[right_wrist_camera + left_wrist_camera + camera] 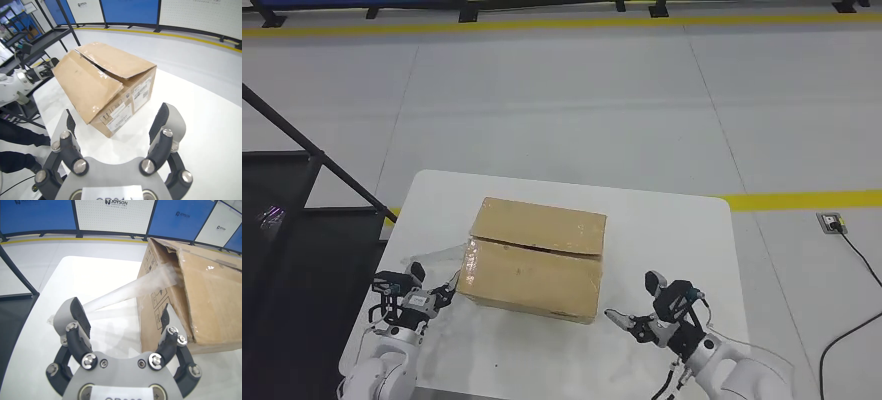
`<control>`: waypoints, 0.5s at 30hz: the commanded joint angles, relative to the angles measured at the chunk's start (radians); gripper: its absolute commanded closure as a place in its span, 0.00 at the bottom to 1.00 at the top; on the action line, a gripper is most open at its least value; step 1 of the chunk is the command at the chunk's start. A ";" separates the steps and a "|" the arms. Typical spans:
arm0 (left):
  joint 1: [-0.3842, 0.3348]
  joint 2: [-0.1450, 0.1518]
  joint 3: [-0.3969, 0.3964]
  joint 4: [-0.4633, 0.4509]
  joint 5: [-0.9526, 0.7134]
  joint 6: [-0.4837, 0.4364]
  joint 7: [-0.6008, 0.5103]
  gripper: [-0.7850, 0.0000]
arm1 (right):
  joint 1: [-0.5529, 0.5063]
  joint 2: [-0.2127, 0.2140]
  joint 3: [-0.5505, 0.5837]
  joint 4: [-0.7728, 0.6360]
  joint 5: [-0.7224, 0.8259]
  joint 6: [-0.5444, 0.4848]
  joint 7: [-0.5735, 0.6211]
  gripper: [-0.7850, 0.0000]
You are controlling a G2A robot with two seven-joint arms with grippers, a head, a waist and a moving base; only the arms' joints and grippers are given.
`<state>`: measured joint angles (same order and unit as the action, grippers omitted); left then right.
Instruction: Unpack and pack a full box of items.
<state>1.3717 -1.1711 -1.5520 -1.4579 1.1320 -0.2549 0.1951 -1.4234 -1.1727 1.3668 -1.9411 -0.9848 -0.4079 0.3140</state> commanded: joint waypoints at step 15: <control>0.052 -0.006 0.039 -0.053 0.043 -0.004 0.029 0.00 | 0.349 -0.015 -0.087 0.335 0.519 -0.076 0.294 0.00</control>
<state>1.4222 -1.1761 -1.5157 -1.5084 1.1725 -0.2635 0.2238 -1.0869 -1.1879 1.2805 -1.6205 -0.4895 -0.4776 0.6011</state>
